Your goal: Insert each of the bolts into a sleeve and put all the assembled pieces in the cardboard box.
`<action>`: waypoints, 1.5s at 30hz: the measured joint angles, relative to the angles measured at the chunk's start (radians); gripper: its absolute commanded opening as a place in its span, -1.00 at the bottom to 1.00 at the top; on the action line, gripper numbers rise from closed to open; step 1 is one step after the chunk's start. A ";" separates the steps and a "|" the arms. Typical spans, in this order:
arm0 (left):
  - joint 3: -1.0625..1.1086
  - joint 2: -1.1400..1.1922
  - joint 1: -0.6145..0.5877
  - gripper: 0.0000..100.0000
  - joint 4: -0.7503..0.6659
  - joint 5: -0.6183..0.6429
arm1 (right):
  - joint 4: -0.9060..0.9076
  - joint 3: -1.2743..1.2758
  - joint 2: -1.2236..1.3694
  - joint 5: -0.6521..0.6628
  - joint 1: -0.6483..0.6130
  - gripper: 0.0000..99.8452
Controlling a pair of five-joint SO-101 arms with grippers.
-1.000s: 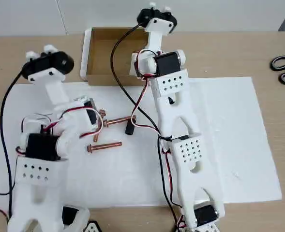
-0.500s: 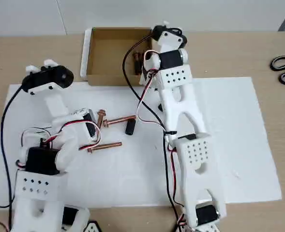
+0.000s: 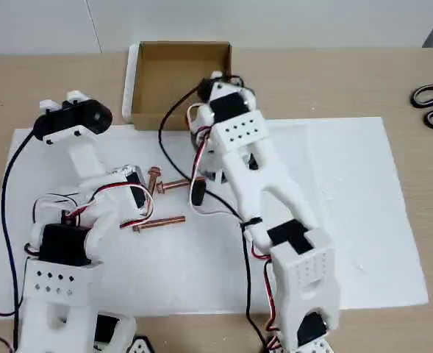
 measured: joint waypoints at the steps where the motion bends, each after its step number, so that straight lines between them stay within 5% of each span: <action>1: 0.000 0.000 0.000 -0.99 0.000 0.000 | 0.000 0.015 -0.011 0.000 -0.017 -0.88; 6: 0.000 0.000 0.000 -0.99 0.000 0.000 | 0.000 0.038 -0.021 0.005 -0.080 -0.86; 12: 0.000 0.000 -0.038 -0.99 0.000 0.000 | -0.008 0.038 0.014 0.008 -0.083 -0.61; 45: 0.000 0.000 -0.095 -0.99 0.000 0.000 | -0.226 0.038 0.155 0.034 -0.084 -0.70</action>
